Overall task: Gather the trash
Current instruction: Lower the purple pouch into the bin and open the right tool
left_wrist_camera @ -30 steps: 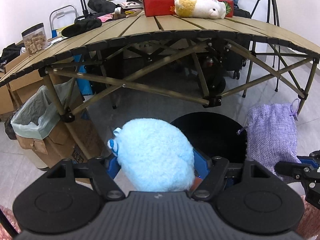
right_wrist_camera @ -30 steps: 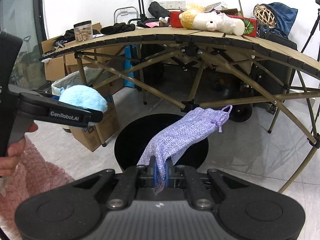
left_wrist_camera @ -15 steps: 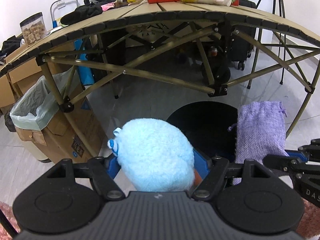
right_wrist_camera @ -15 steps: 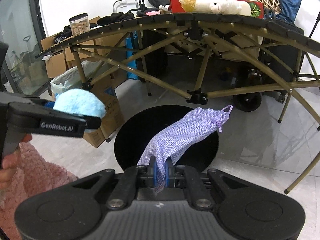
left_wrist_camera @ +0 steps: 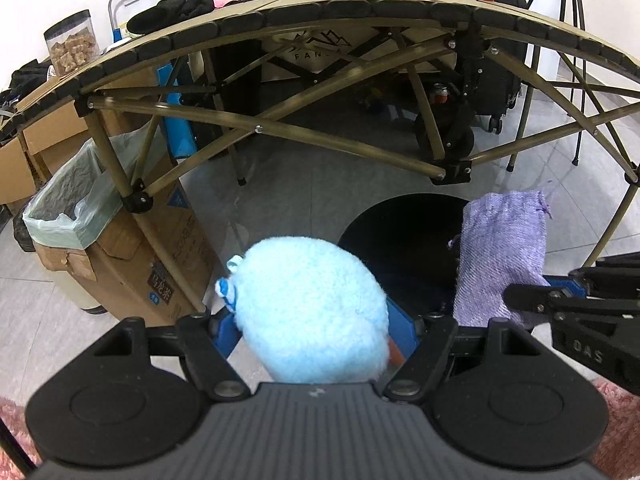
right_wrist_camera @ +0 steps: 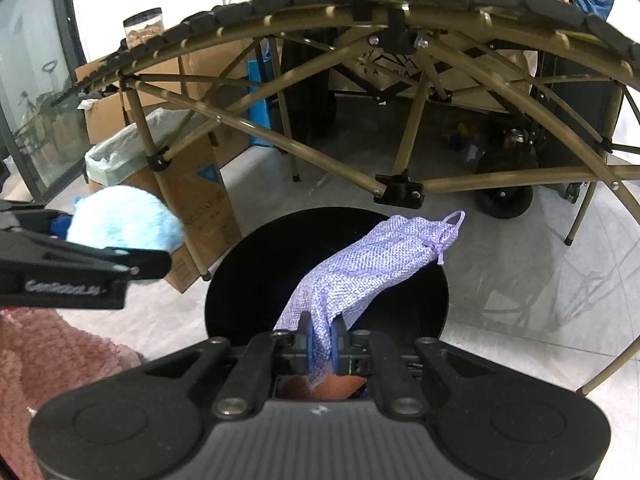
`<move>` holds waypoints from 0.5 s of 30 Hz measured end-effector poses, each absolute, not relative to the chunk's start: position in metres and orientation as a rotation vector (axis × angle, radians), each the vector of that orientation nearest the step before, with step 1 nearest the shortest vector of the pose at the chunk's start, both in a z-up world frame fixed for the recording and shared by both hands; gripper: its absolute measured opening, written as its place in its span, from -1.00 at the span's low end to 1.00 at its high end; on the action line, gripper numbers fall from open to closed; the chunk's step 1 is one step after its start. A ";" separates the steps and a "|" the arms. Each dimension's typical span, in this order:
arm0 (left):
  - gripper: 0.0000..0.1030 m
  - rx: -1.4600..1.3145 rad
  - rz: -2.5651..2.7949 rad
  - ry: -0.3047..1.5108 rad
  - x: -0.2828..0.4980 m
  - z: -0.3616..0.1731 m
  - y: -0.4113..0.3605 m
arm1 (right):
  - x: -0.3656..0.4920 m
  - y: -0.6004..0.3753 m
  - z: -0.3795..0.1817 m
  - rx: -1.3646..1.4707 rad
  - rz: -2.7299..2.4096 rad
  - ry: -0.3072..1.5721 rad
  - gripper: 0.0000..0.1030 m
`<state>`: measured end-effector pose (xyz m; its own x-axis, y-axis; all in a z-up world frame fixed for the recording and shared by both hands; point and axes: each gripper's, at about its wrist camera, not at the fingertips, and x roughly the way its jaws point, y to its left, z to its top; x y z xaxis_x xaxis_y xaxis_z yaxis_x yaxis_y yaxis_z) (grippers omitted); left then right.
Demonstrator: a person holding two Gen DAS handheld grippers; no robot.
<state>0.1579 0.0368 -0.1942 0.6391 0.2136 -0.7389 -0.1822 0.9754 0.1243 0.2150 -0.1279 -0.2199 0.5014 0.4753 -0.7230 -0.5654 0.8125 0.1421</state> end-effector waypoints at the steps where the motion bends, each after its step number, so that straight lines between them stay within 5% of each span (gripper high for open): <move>1: 0.43 0.040 0.227 0.848 0.158 -0.194 0.036 | 0.217 -0.128 -0.221 -0.119 0.628 0.838 -0.84; 7: 0.43 0.034 0.233 0.848 0.158 -0.194 0.039 | 0.230 -0.123 -0.230 -0.137 0.600 0.855 -0.82; 10: 0.43 0.030 0.234 0.849 0.158 -0.194 0.039 | 0.232 -0.122 -0.231 -0.133 0.597 0.867 -0.65; 15: 0.43 0.024 0.232 0.847 0.158 -0.193 0.040 | 0.231 -0.122 -0.228 -0.160 0.561 0.856 0.69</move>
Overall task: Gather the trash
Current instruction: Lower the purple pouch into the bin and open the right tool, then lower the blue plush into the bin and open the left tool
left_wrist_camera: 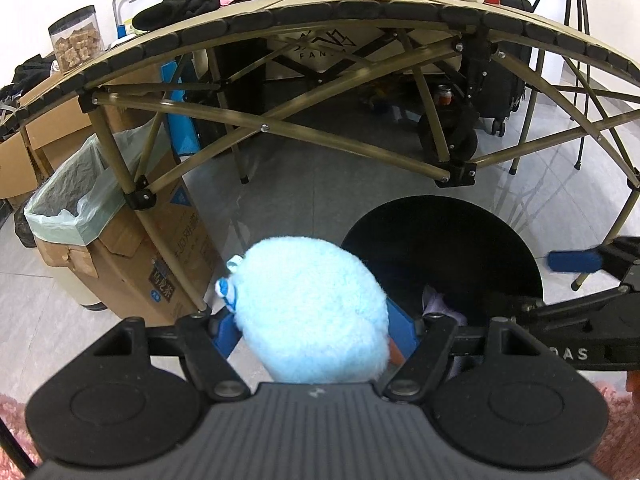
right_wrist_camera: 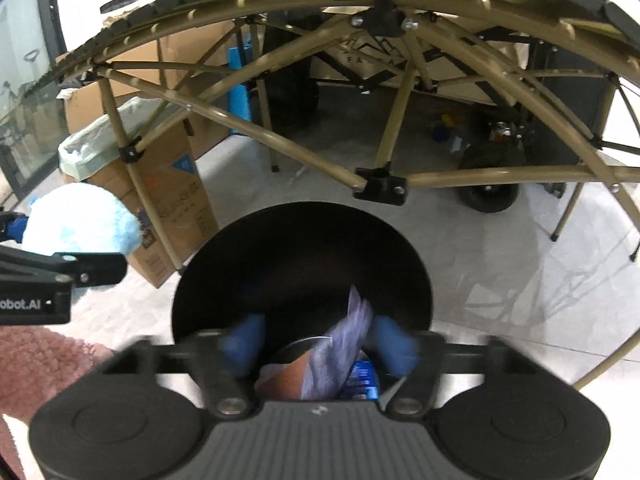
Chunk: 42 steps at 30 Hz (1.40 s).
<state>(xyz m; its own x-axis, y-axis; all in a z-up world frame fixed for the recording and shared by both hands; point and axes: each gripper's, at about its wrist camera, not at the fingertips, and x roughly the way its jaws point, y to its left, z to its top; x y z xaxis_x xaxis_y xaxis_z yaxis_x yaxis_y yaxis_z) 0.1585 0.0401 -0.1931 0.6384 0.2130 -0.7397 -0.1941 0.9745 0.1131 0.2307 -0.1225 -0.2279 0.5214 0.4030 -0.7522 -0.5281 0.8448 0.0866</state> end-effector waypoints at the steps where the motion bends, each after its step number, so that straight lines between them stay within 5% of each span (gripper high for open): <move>1: 0.43 0.024 0.232 0.847 0.158 -0.193 0.040 | 0.231 -0.124 -0.227 -0.162 0.551 0.856 0.75; 5: 0.43 0.026 0.234 0.848 0.159 -0.194 0.039 | 0.234 -0.127 -0.228 -0.168 0.498 0.879 1.00; 42: 0.43 -0.008 0.092 0.954 0.203 -0.218 0.001 | 0.265 -0.194 -0.206 -0.037 0.152 0.894 1.00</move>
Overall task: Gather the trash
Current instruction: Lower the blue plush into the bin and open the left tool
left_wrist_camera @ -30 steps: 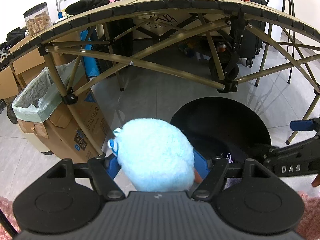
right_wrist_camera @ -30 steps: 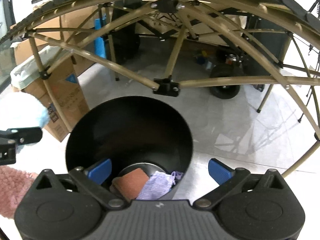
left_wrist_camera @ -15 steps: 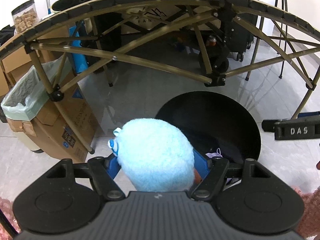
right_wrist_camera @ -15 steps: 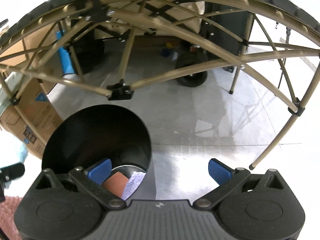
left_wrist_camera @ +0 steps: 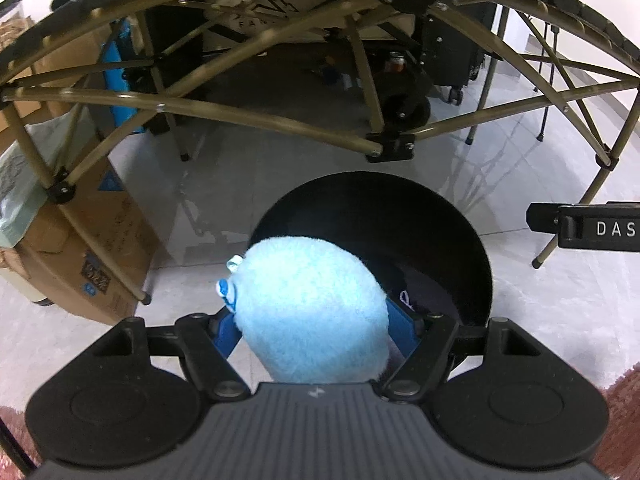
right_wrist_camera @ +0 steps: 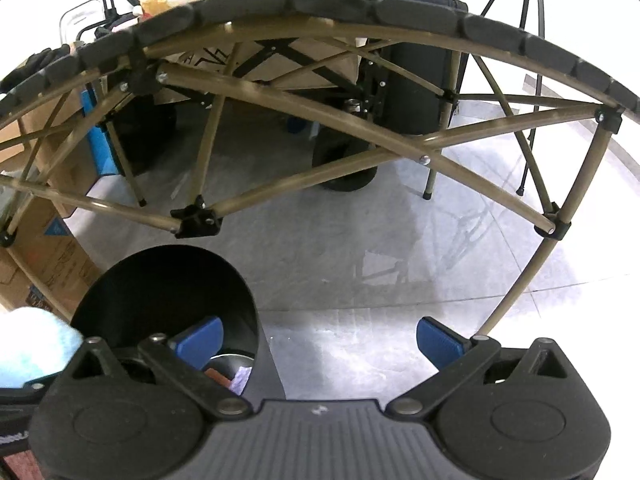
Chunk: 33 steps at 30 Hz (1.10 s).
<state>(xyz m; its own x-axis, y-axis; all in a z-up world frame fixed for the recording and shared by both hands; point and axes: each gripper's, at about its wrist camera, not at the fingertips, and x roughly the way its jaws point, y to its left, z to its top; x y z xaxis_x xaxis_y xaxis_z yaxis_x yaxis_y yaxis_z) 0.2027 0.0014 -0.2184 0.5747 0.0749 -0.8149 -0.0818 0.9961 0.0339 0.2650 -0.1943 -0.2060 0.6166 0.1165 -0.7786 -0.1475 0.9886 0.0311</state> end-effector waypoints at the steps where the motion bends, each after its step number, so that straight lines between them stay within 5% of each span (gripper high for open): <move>1: 0.43 -0.009 0.086 0.958 0.205 -0.219 0.000 | 0.265 -0.195 -0.205 -0.037 0.148 0.891 1.00; 18: 0.45 -0.022 0.030 0.987 0.245 -0.233 -0.030 | 0.270 -0.213 -0.205 0.017 0.073 0.885 1.00; 22: 0.61 -0.003 0.043 0.986 0.246 -0.233 -0.032 | 0.270 -0.214 -0.205 0.023 0.068 0.882 1.00; 25: 1.00 0.015 0.070 0.965 0.244 -0.231 -0.032 | 0.270 -0.214 -0.205 0.025 0.065 0.881 1.00; 33: 1.00 0.004 0.089 1.001 0.248 -0.234 -0.027 | 0.269 -0.213 -0.205 0.025 0.068 0.879 1.00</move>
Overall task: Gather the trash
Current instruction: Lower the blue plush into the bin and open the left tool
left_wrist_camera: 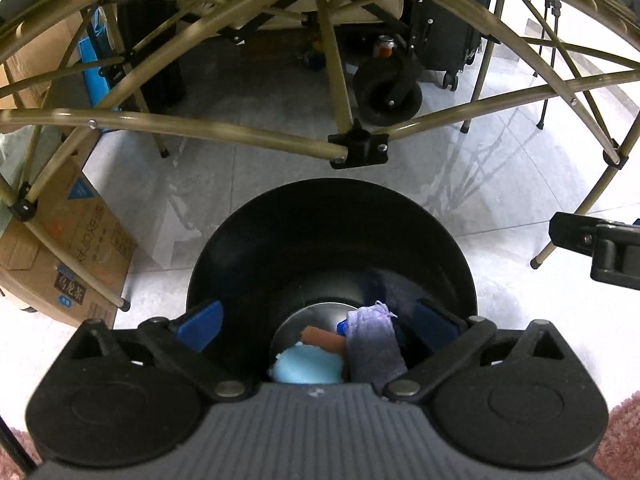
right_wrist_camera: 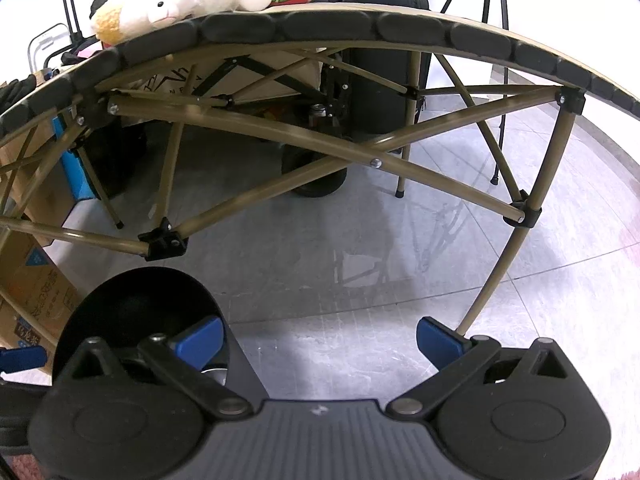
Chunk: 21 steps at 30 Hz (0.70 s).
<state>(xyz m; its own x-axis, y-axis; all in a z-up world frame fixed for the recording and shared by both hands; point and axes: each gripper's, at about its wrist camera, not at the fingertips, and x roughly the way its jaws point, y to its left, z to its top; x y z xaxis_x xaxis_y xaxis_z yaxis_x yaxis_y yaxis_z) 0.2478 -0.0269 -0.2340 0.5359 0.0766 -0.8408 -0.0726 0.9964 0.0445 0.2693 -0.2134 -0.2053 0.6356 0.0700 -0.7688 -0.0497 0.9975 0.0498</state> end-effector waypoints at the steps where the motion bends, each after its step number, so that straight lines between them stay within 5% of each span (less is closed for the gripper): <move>1: 1.00 0.004 0.090 1.000 0.248 -0.234 -0.027 | 0.269 -0.213 -0.205 0.025 0.069 0.879 1.00; 21: 1.00 -0.020 0.115 0.982 0.245 -0.228 -0.022 | 0.267 -0.211 -0.202 0.030 0.078 0.865 1.00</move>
